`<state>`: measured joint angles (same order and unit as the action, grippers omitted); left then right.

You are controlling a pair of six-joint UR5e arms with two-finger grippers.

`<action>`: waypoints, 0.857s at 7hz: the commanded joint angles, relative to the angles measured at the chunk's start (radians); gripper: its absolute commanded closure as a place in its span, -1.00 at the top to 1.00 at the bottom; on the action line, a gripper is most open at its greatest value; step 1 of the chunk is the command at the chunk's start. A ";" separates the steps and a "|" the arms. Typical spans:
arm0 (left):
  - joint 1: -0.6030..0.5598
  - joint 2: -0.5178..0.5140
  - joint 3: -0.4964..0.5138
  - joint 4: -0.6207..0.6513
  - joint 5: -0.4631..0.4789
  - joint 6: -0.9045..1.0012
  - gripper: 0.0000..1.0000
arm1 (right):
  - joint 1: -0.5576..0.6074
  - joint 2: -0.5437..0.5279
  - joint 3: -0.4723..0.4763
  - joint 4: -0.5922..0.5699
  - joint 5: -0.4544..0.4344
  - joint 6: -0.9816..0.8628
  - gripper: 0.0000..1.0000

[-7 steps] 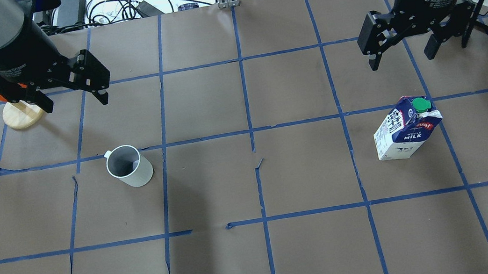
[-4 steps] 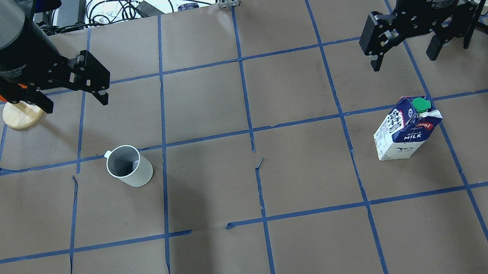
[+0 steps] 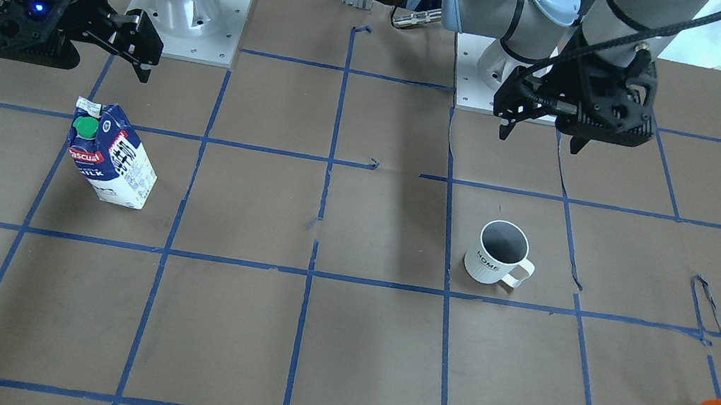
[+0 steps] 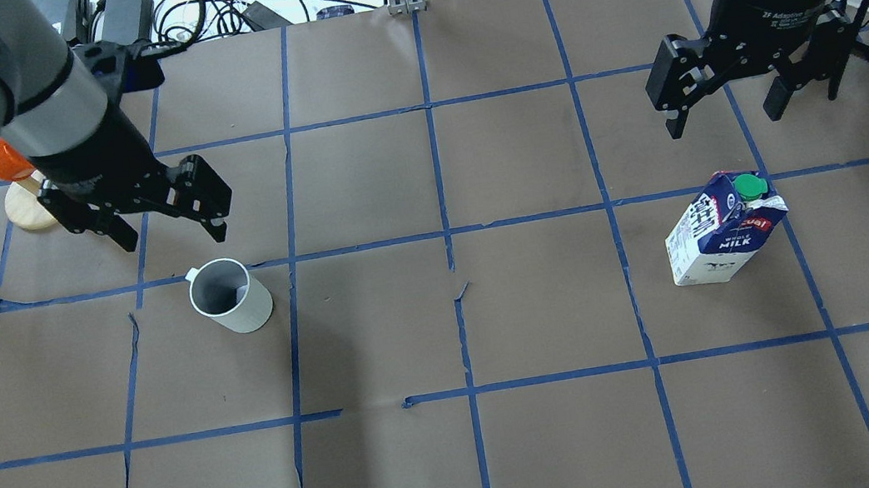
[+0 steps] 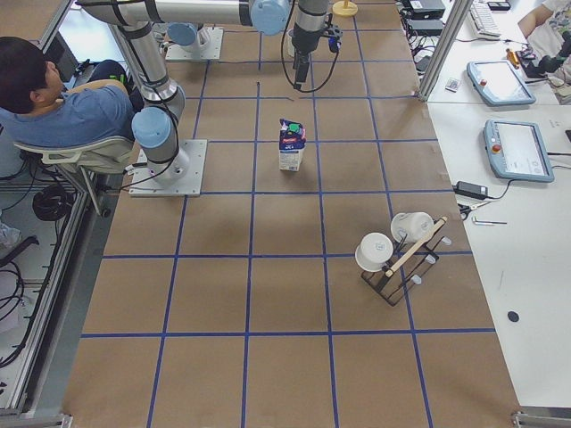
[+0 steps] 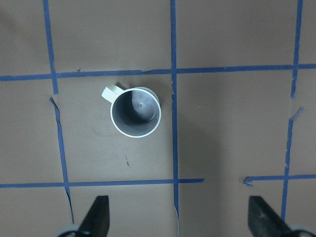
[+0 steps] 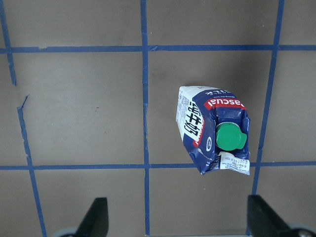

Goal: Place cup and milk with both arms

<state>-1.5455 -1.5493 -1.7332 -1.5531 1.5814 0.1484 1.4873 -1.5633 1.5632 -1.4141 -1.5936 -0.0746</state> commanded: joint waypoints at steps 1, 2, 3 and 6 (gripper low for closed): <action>0.001 -0.061 -0.174 0.236 0.000 0.184 1.00 | -0.079 0.006 0.038 0.000 0.000 -0.007 1.00; -0.001 -0.087 -0.234 0.337 0.000 0.245 1.00 | -0.108 0.006 0.060 -0.003 0.000 -0.010 1.00; 0.001 -0.125 -0.290 0.438 0.002 0.338 1.00 | -0.114 0.008 0.075 -0.014 0.000 -0.020 1.00; -0.001 -0.227 -0.335 0.547 0.066 0.358 0.22 | -0.124 0.034 0.141 -0.065 0.003 -0.025 1.00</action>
<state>-1.5451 -1.7419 -2.0610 -1.0290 1.6270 0.4989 1.3672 -1.5341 1.6703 -1.4642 -1.5932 -0.0994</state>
